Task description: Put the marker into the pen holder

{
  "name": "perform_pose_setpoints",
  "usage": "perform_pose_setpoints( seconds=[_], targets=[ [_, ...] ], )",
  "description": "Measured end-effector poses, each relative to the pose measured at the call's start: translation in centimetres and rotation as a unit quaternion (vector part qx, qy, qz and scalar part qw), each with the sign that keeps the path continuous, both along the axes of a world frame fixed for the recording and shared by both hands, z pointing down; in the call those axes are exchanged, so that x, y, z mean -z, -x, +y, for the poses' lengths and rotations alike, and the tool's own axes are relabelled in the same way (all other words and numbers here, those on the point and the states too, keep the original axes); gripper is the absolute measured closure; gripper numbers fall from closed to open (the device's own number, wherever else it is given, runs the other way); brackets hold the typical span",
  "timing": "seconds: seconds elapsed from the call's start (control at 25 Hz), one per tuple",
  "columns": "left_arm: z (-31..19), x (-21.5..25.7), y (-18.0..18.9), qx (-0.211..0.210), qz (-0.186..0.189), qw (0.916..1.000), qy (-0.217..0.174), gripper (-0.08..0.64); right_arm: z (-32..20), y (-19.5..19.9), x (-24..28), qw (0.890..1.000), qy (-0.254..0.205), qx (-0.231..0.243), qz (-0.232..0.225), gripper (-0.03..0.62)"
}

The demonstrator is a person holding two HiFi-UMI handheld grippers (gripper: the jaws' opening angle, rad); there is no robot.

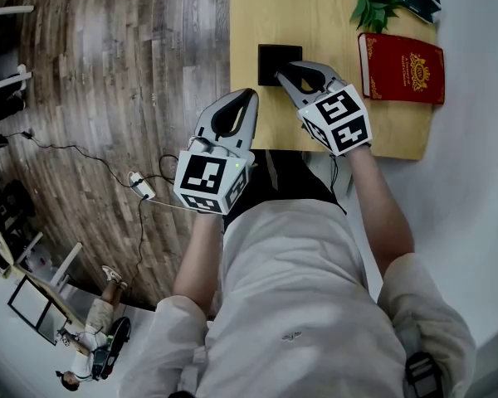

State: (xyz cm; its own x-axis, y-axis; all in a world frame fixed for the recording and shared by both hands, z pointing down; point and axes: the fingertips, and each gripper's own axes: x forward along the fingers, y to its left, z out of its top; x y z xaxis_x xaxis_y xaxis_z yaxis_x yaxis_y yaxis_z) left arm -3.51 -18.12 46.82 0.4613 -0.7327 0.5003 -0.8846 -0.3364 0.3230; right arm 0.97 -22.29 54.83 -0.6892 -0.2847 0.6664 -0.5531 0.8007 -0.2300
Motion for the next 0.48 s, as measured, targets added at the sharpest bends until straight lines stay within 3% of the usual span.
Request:
perform_pose_setpoints(
  seconds=[0.48],
  targets=[
    [0.06,-0.25,0.08,0.001,0.002,1.0,0.002,0.548,-0.65,0.42,-0.25,1.0,-0.018,0.004,0.004,0.522]
  ],
)
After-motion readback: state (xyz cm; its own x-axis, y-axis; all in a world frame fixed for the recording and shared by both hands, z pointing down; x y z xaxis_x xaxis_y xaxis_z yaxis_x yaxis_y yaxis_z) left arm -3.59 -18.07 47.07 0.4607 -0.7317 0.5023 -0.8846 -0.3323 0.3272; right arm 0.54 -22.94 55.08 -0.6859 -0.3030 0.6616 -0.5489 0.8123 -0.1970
